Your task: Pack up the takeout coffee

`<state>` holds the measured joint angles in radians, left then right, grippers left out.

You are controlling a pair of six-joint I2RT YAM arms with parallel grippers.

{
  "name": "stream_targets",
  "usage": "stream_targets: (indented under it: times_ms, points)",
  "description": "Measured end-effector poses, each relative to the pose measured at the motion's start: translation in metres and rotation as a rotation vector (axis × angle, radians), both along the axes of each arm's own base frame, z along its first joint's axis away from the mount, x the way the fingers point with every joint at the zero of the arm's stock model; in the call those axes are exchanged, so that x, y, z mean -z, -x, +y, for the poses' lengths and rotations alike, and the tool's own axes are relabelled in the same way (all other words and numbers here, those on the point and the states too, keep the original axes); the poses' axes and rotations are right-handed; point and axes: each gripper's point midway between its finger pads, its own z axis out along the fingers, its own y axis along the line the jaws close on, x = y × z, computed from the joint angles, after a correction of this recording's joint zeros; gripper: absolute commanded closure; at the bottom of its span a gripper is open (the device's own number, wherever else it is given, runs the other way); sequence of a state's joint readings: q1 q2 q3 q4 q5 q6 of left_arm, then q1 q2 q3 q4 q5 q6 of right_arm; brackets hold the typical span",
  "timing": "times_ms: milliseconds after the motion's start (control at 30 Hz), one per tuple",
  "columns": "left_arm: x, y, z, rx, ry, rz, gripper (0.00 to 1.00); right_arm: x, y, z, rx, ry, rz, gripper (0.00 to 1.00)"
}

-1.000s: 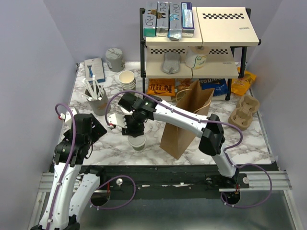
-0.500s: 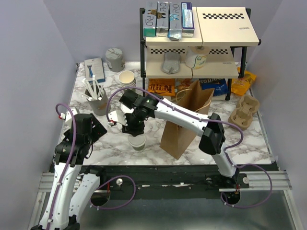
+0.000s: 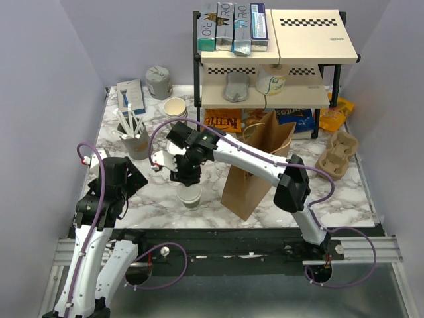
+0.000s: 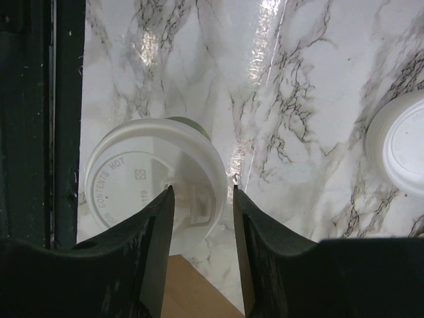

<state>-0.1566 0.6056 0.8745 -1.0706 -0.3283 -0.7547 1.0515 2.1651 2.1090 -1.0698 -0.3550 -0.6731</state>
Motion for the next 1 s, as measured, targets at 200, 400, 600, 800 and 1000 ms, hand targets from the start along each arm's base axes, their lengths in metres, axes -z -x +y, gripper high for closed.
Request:
stream_targets:
  times_ms: [200, 400, 600, 800, 1000]
  points:
    - [0.000, 0.000, 0.000, 0.001, -0.001, -0.002, 0.01, 0.005, 0.001, -0.001, 0.003, 0.015, 0.010, 0.69]
    - [-0.002, -0.001, 0.000, 0.001, 0.000, -0.010, 0.01, 0.004, 0.001, -0.001, 0.008, 0.017, 0.014, 0.82]
    - [-0.003, 0.000, 0.000, 0.001, 0.002, -0.022, 0.01, 0.005, 0.002, -0.002, 0.013, 0.022, 0.023, 0.99]
    - [-0.005, 0.000, 0.000, 0.001, 0.003, -0.029, 0.01, -0.002, 0.004, 0.000, 0.067, 0.000, 0.048, 0.99]
    - [-0.008, 0.002, 0.001, 0.000, 0.007, -0.053, 0.01, -0.040, 0.006, -0.002, 0.219, -0.076, 0.061, 0.99]
